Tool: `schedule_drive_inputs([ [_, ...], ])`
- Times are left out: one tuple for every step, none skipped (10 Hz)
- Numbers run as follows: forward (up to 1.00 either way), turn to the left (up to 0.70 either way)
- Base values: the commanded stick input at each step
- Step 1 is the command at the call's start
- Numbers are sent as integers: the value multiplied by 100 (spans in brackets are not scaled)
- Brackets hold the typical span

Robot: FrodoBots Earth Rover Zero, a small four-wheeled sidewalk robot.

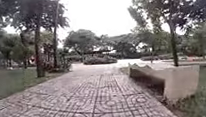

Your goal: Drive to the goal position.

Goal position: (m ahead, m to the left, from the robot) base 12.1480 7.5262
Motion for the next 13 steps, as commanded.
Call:
schedule_drive_inputs([
  [100, 0],
  [100, 0],
  [100, 0],
  [100, 0],
  [100, 0],
  [100, 0],
  [100, 0],
  [100, 0],
  [100, 0],
  [100, 0],
  [100, 0],
  [100, 0],
  [100, 0],
])
